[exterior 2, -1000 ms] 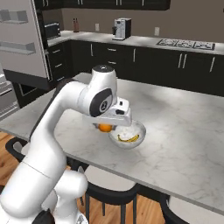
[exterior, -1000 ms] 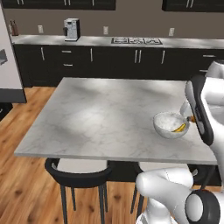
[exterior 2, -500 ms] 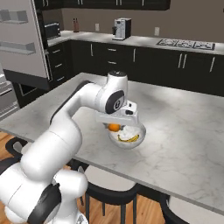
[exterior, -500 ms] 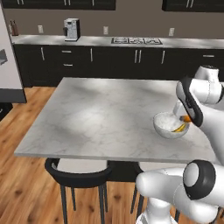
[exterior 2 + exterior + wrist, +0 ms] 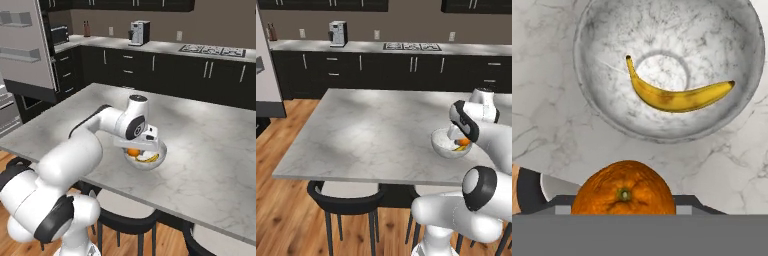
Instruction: Retrieve the banana and tangerine from the fridge and place them into the bowl on the dining table.
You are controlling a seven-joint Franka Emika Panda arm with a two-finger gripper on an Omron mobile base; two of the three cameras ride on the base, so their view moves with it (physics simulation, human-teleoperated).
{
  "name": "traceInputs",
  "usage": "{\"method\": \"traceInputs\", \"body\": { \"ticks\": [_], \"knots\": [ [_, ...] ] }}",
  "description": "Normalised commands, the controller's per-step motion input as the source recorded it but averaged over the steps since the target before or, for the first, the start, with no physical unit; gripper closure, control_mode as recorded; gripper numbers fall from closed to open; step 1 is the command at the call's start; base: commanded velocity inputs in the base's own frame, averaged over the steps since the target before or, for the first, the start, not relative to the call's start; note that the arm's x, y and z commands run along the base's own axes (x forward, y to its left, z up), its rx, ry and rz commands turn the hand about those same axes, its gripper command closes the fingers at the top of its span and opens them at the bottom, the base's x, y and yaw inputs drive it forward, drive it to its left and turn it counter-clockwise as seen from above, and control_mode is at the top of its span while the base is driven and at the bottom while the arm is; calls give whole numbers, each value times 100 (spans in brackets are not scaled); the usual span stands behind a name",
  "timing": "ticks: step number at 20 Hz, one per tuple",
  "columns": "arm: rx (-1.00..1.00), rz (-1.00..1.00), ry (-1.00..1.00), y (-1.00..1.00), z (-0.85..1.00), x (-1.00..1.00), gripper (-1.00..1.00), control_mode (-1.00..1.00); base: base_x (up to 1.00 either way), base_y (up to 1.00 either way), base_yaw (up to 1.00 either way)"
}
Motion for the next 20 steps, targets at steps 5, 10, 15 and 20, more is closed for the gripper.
{"method": "traceInputs", "body": {
  "ticks": [5, 10, 15, 20],
  "knots": [
    [1, 0, 0, -2, -33, 38, 100, -100, 0, 0, 0],
    [1, 0, 0, -11, -26, 39, 100, -100, 0, 0, 0],
    [1, 0, 0, -18, -18, 39, 100, -100, 0, 0, 0],
    [0, 0, 0, -8, -22, 36, 100, -100, 0, 0, 0]
  ]
}}
